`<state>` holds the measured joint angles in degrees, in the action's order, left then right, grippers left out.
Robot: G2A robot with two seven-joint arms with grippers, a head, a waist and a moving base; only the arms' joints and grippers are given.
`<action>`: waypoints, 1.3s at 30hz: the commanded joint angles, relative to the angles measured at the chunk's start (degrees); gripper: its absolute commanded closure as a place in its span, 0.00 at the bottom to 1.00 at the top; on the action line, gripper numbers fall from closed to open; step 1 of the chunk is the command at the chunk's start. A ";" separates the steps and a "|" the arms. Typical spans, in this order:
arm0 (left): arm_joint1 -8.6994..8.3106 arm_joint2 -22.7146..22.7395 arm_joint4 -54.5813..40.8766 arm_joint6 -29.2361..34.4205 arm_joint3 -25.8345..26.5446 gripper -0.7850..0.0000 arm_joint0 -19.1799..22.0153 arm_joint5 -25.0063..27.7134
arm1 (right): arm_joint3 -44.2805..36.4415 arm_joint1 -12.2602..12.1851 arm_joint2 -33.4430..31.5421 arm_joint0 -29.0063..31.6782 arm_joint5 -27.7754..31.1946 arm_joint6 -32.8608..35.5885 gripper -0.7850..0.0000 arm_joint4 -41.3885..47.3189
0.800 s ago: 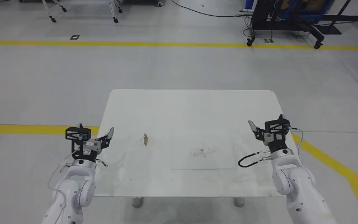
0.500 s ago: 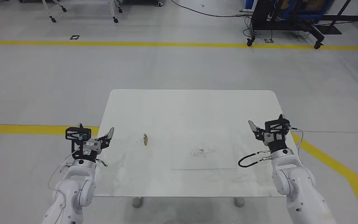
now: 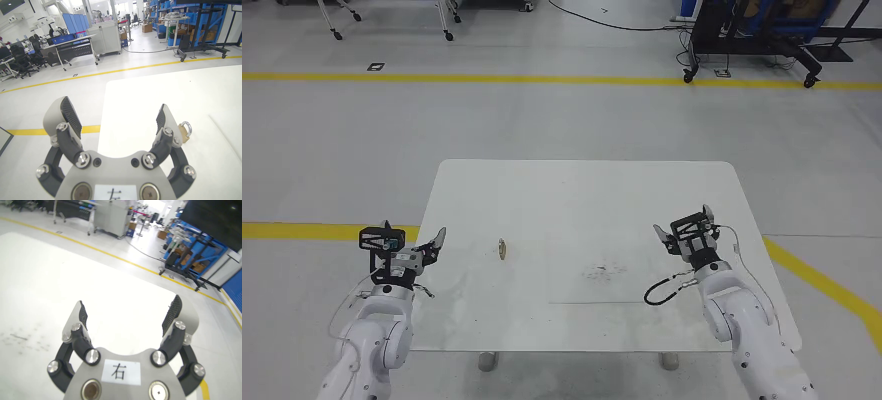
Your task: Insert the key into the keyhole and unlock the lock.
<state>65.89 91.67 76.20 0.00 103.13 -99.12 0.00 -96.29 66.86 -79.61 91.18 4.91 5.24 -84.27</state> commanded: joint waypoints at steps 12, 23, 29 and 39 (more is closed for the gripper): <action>0.00 0.00 0.00 0.00 0.00 0.00 0.00 0.00 | 4.10 0.56 4.24 -3.52 5.70 -0.39 0.00 4.30; 0.00 0.00 0.00 0.00 0.00 0.00 0.00 0.00 | 20.80 -0.37 8.20 -15.36 43.81 -2.82 0.03 8.15; 0.00 0.00 0.00 0.00 0.00 0.00 0.00 0.00 | 25.07 -0.65 11.02 -19.31 48.78 -6.50 0.08 0.85; 0.00 0.00 0.00 0.00 0.00 0.00 0.00 0.00 | 26.92 -0.79 16.04 -22.18 48.40 -11.20 0.40 -9.44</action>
<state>65.89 91.67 76.20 0.00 103.13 -99.12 0.00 -69.61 66.08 -63.84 69.17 53.77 -5.86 -92.98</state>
